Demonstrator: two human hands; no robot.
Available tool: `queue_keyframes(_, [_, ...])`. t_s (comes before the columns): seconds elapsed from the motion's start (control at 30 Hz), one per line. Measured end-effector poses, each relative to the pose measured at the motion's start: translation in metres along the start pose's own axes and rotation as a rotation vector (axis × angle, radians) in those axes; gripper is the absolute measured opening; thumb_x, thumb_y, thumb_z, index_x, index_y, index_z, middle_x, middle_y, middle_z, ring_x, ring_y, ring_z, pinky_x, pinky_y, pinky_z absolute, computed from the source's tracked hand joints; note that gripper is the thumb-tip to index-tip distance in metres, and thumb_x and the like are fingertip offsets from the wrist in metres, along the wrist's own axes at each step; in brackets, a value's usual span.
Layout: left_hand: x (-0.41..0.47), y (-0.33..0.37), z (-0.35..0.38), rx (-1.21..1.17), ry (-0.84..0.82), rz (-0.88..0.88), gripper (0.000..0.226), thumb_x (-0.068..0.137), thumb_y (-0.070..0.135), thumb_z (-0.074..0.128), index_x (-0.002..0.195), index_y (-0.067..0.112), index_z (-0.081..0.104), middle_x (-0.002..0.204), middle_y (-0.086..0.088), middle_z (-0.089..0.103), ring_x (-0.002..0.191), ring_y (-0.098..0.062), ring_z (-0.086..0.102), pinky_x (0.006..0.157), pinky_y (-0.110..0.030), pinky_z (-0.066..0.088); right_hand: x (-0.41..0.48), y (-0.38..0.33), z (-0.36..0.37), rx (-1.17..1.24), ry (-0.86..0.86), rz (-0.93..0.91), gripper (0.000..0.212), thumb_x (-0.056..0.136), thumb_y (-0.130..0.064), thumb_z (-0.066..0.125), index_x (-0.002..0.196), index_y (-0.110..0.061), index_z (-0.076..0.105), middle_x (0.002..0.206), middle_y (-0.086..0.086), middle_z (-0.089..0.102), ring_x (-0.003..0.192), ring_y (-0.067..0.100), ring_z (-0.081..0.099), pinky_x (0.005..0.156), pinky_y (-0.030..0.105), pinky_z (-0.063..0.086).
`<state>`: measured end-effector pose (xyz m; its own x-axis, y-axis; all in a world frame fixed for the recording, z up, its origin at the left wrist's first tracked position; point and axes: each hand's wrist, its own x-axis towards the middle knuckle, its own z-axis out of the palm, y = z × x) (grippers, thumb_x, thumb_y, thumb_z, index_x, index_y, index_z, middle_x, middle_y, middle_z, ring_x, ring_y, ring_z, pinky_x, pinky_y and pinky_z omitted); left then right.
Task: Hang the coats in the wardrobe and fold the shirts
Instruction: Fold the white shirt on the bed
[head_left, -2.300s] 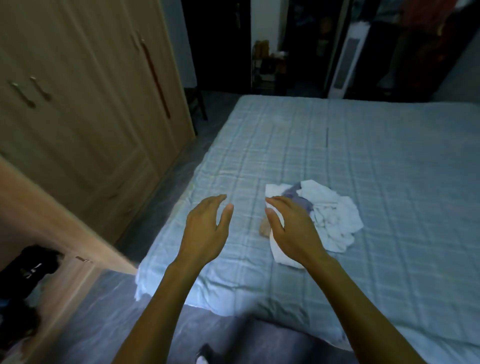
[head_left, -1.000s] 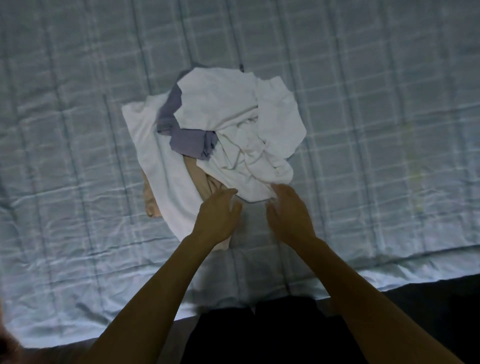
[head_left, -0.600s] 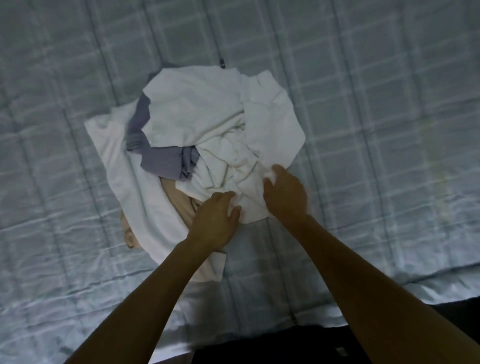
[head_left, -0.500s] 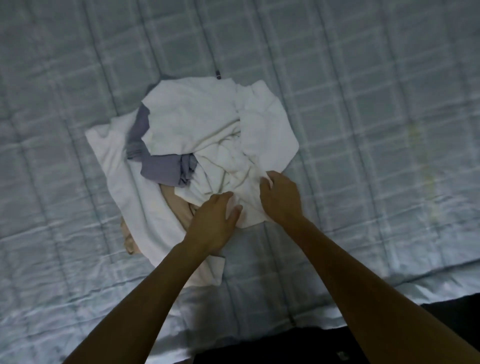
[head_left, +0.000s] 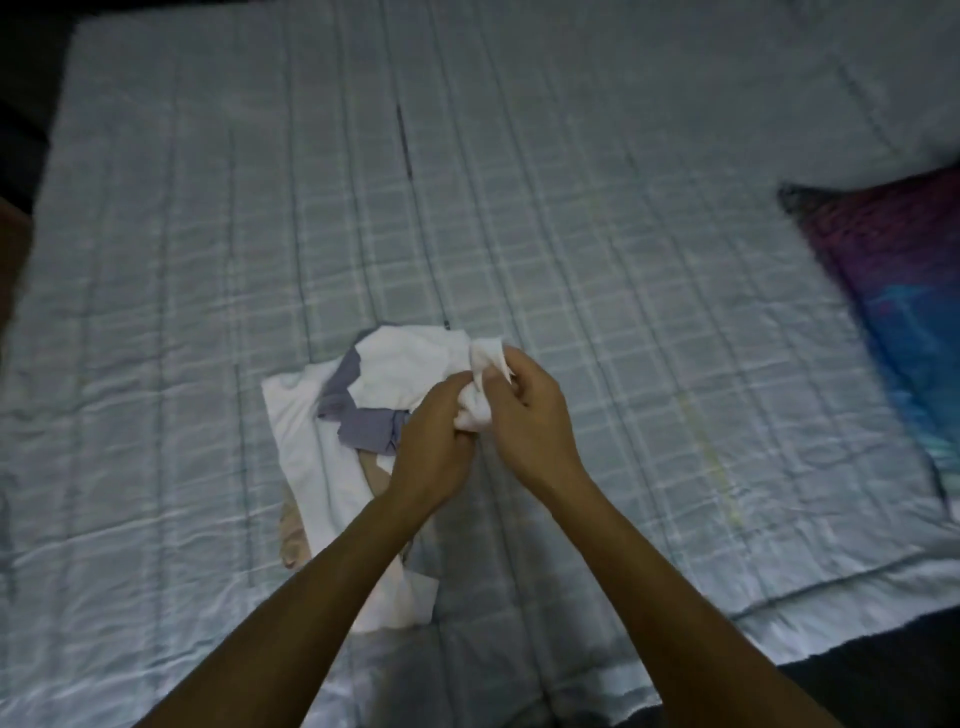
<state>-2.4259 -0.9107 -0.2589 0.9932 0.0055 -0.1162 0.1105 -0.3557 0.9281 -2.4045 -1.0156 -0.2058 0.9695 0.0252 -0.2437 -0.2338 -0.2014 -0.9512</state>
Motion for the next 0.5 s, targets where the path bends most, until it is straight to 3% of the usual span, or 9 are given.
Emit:
queue_keyframes(0.1, [0.0, 0.046, -0.019, 0.052, 0.103, 0.086, 0.034, 0.086, 0.007, 0.041, 0.114, 0.011, 0.059, 0.105, 0.004, 0.061, 0.094, -0.003, 0.055, 0.082, -0.012, 0.045, -0.016, -0.046, -0.02, -0.016, 0.059, -0.129, 0.029, 0.092, -0.032, 0.05, 0.098, -0.006, 0.059, 0.089, 0.016, 0.066, 0.083, 0.029, 0.064, 0.077, 0.05, 0.053])
queue_keyframes(0.17, [0.001, 0.072, -0.027, 0.05, 0.13, 0.131, 0.034, 0.084, 0.006, 0.04, 0.11, 0.012, 0.06, 0.101, 0.003, 0.062, 0.091, -0.009, 0.058, 0.077, -0.013, 0.046, -0.022, -0.069, -0.033, 0.001, 0.076, -0.167, 0.018, 0.095, -0.025, 0.052, 0.11, -0.018, 0.06, 0.092, 0.004, 0.069, 0.085, 0.018, 0.067, 0.078, 0.042, 0.056])
queue_keyframes(0.27, [0.003, 0.111, -0.039, 0.082, 0.214, 0.138, 0.036, 0.086, -0.004, 0.041, 0.112, 0.011, 0.062, 0.102, 0.007, 0.062, 0.091, -0.011, 0.059, 0.069, -0.008, 0.044, -0.032, -0.093, -0.056, 0.0, 0.089, -0.211, 0.039, 0.095, -0.021, 0.052, 0.134, -0.025, 0.049, 0.093, 0.0, 0.07, 0.088, 0.009, 0.066, 0.081, 0.032, 0.055])
queue_keyframes(0.37, [-0.003, 0.148, -0.049, 0.1, 0.312, 0.152, 0.04, 0.086, 0.003, 0.039, 0.112, 0.02, 0.064, 0.108, 0.009, 0.067, 0.098, -0.012, 0.061, 0.078, -0.027, 0.051, -0.042, -0.103, -0.085, -0.009, 0.092, -0.241, 0.046, 0.095, -0.02, 0.048, 0.14, -0.031, 0.041, 0.076, -0.005, 0.067, 0.083, 0.005, 0.066, 0.076, 0.026, 0.053])
queue_keyframes(0.5, [-0.014, 0.194, -0.044, 0.239, 0.377, 0.231, 0.036, 0.087, 0.009, 0.038, 0.107, 0.019, 0.065, 0.102, 0.011, 0.062, 0.094, -0.008, 0.055, 0.073, -0.02, 0.04, -0.055, -0.098, -0.12, -0.073, 0.03, -0.233, 0.054, 0.094, -0.025, 0.052, 0.144, -0.032, 0.034, 0.068, -0.004, 0.059, 0.068, 0.009, 0.059, 0.063, 0.014, 0.047])
